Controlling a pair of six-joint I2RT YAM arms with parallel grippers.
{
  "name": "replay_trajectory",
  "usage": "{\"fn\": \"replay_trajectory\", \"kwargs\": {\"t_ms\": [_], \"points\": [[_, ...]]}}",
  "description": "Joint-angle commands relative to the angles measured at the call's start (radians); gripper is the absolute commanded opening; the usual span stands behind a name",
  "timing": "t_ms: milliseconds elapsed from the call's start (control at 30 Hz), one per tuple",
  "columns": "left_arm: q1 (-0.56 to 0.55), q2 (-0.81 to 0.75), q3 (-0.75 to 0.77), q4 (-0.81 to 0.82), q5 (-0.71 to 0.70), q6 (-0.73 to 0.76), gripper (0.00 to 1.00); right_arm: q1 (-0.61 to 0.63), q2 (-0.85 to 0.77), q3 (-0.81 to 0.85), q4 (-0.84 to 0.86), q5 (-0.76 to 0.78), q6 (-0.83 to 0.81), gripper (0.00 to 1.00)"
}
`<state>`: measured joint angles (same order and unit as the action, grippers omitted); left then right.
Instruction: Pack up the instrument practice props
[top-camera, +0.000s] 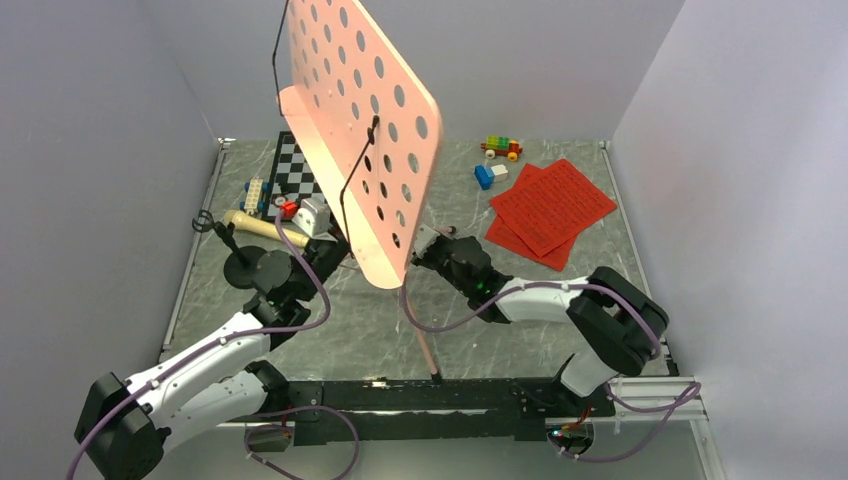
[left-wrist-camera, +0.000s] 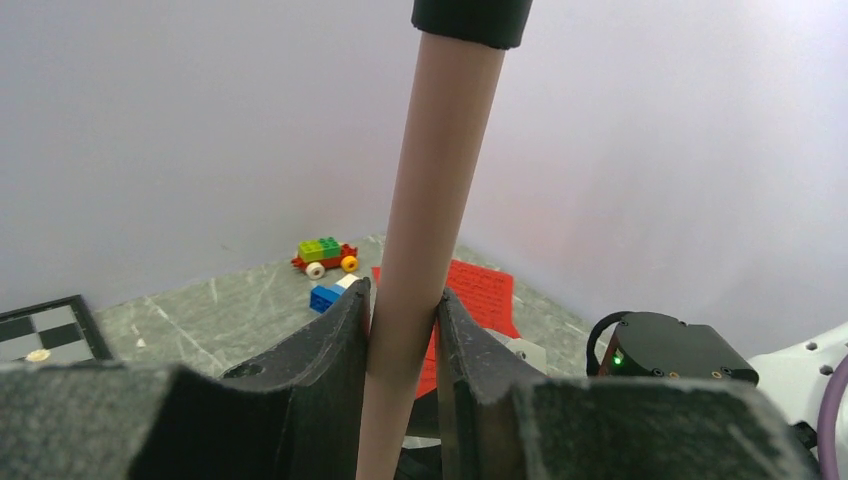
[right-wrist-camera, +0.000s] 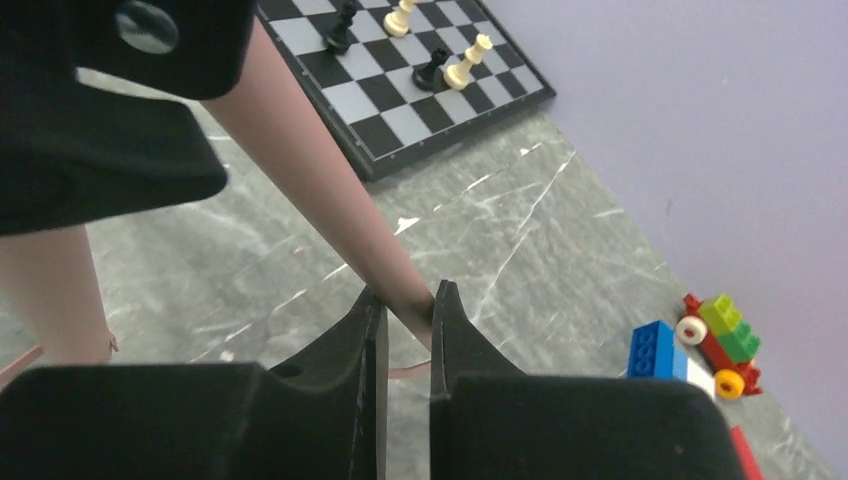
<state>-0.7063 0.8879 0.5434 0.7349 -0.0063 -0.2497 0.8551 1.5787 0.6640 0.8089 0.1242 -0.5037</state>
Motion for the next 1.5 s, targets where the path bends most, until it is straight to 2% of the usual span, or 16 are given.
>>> {"fn": "replay_trajectory", "kwargs": {"t_ms": [0,333,533,600,900,1000,1367,1467], "points": [[0.005,0.017,-0.043,-0.075,-0.005,-0.044,0.00,-0.004,-0.155,-0.050,0.099,0.228,0.226,0.00],[0.005,0.079,-0.035,-0.062,-0.020,-0.021,0.00,0.226,-0.240,-0.090,-0.054,0.627,0.206,0.00],[0.007,0.123,-0.029,-0.011,-0.034,-0.010,0.00,0.356,-0.224,-0.047,-0.162,0.879,0.246,0.00],[0.008,0.145,-0.027,0.004,-0.035,-0.009,0.00,0.385,-0.208,-0.066,-0.131,0.918,0.244,0.00],[0.007,0.167,-0.122,0.112,-0.018,-0.033,0.00,0.427,-0.113,-0.216,0.090,0.960,0.219,0.00],[0.007,0.144,-0.160,0.130,-0.011,-0.039,0.00,0.429,-0.115,-0.247,0.096,0.957,0.249,0.00],[0.007,0.109,-0.242,0.120,-0.031,-0.111,0.00,0.437,-0.143,-0.275,-0.102,0.939,0.497,0.00],[0.005,0.108,-0.265,0.124,-0.041,-0.153,0.00,0.442,-0.146,-0.272,-0.212,0.955,0.632,0.00]]}}
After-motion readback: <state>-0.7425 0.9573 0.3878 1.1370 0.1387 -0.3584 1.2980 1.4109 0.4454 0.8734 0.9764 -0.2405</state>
